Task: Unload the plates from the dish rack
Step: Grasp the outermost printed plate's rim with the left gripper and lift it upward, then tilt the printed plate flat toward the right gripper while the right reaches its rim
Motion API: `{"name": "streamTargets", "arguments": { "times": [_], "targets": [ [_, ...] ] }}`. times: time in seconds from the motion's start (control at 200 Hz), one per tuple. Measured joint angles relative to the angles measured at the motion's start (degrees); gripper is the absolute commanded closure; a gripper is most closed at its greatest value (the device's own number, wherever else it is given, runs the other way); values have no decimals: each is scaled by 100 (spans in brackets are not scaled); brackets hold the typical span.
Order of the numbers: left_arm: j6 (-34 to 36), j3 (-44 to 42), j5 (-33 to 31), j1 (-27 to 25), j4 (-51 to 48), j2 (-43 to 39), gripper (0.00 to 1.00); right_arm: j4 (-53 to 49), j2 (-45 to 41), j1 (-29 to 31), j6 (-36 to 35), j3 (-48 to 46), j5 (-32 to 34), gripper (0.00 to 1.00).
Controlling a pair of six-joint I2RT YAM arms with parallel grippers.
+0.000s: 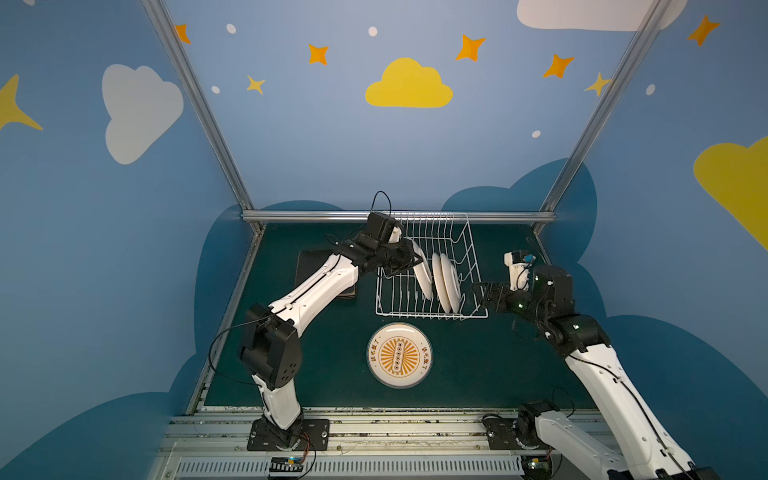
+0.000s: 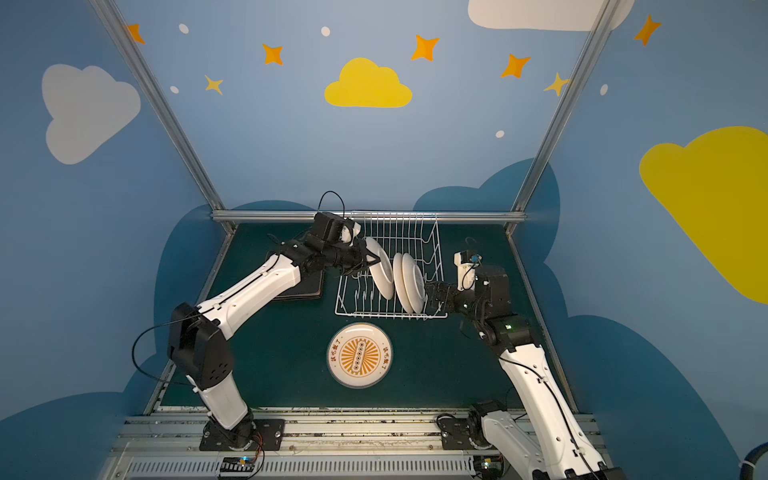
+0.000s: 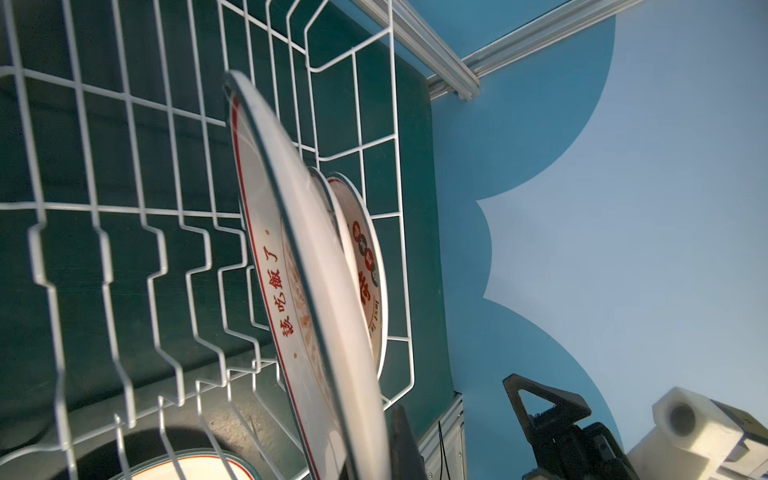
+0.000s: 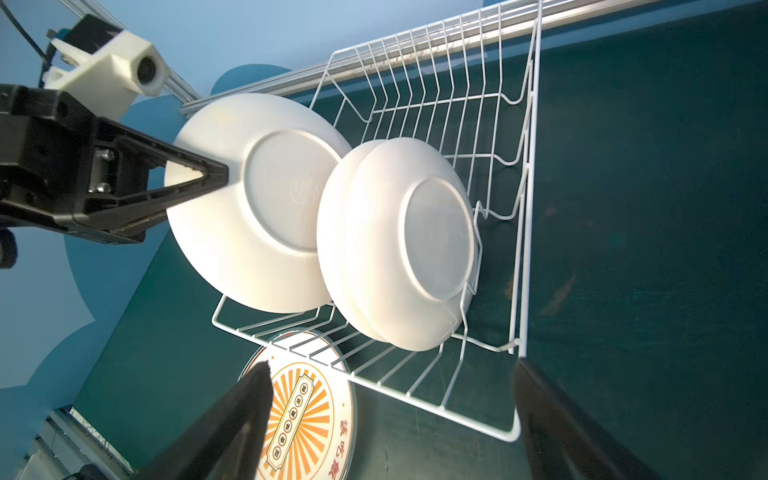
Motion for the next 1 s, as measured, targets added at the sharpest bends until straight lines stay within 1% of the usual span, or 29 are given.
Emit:
{"name": "streamTargets", "arguments": {
  "times": [0.34, 0.546, 0.706, 1.001],
  "targets": [
    [-66, -540, -35, 168, 157, -507, 97, 70, 153, 0, 195, 72, -120, 11],
    [-35, -664, 20, 297, 330, -761, 97, 103, 166, 0, 269, 164, -173, 11],
    [509, -664, 20, 337, 319, -1119, 97, 96, 348, 0, 380, 422, -304, 10],
    [2157, -479, -90, 313, -299, -1888, 97, 26, 1064, 0, 533, 1281, -684, 10]
  ]
}}
